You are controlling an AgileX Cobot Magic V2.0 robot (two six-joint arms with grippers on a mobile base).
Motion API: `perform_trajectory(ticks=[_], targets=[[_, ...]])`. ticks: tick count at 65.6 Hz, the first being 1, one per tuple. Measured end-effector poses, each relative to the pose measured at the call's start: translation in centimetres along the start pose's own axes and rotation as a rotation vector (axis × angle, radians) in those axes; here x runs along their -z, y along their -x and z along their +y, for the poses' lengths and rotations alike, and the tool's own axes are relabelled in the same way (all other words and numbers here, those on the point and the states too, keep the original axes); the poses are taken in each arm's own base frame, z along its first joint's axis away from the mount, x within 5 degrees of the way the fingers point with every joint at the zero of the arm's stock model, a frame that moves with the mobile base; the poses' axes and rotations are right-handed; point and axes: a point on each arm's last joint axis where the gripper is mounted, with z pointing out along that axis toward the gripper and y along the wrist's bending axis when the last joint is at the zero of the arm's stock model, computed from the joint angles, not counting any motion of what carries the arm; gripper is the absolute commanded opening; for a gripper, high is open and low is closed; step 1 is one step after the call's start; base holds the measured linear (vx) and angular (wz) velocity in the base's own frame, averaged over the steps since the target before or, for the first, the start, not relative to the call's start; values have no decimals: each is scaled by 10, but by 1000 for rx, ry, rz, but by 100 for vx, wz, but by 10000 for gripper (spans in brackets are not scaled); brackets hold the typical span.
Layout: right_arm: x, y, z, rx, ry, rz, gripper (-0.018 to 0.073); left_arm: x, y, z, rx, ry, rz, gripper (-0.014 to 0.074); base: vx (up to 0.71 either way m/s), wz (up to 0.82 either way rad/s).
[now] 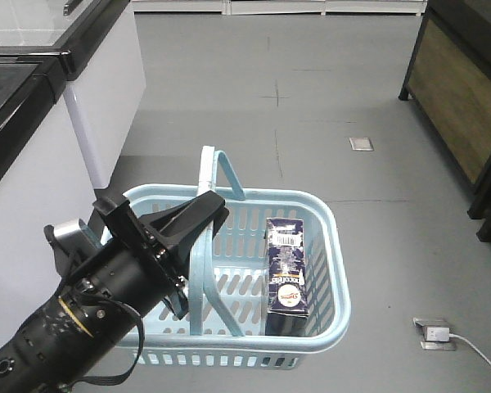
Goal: Left arm holds basket, right arm returns cookies
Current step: 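Hold the basket steady in front with the left gripper, then drive toward the drink shelves holding the basket in the left gripper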
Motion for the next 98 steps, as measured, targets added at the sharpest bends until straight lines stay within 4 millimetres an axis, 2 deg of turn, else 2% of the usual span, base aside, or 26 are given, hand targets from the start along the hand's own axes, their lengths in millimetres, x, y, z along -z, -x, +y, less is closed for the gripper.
perform_trajectory(ticks=[43,98], targets=[[0,0,0,0,0,0,-6,0,0,0,-1,0,1,-3,7,1],[0,0,0,0,0,0,-6,0,0,0,-2,0,4,-3,21,-10]])
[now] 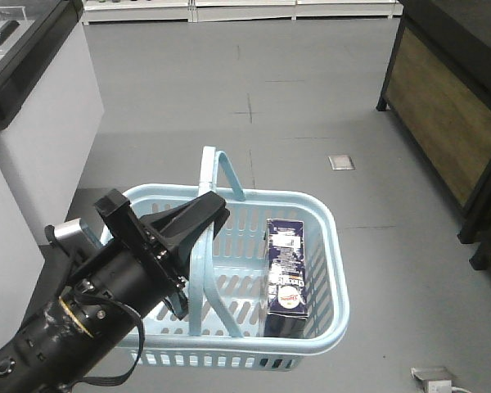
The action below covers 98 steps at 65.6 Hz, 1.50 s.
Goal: Left arm holds basket, right arm returns cookies
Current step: 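Drive toward the drink shelves holding the basket in the left gripper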
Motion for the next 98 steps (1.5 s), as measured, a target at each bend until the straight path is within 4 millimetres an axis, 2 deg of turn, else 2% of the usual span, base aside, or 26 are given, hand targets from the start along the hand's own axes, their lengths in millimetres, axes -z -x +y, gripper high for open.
perform_trajectory(ticks=[46,98], targets=[[0,0,0,0,0,0,-6,0,0,0,0,1,-1,-3,38,3],[0,0,0,0,0,0,-6,0,0,0,0,-5,0,-3,52,3]])
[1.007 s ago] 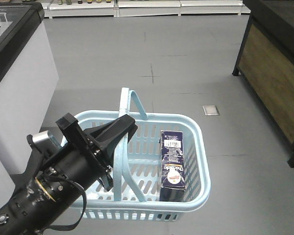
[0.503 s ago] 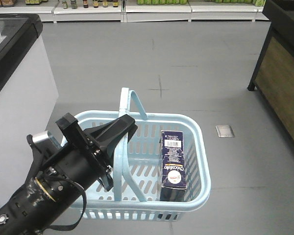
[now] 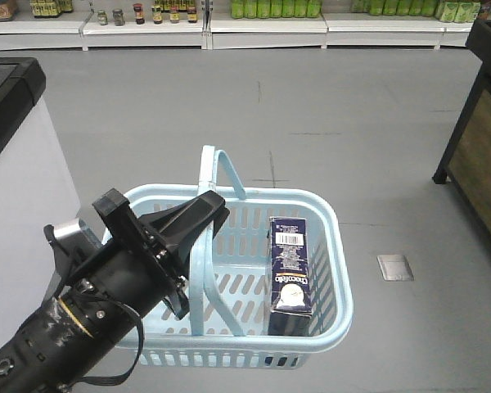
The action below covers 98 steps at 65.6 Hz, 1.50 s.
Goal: Left arm holds basket, right arm returns cookies
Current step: 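Drive toward the drink shelves holding the basket in the left gripper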
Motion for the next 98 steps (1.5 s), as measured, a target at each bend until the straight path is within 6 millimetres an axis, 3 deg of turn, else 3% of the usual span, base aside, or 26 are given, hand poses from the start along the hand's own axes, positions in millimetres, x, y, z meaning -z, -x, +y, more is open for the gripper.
perform_trajectory(ticks=[98], targets=[[0,0,0,0,0,0,-6,0,0,0,0,1,-1,-3,61,2]])
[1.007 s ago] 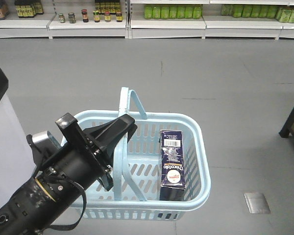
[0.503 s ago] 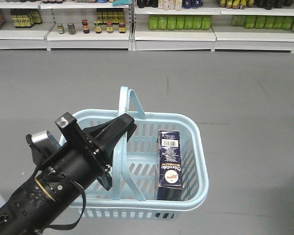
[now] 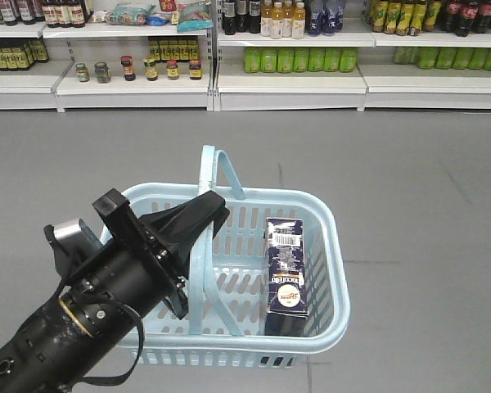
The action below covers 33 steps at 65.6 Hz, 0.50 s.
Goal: Left arm holds basket, right arm returns cookies
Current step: 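Drive toward the drink shelves holding the basket in the left gripper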
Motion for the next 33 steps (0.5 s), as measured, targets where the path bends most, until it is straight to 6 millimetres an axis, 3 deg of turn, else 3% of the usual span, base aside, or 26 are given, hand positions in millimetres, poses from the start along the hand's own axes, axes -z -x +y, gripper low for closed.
perform_trajectory(ticks=[33], targets=[[0,0,0,0,0,0,-6,0,0,0,0,0,0,-3,63,1]])
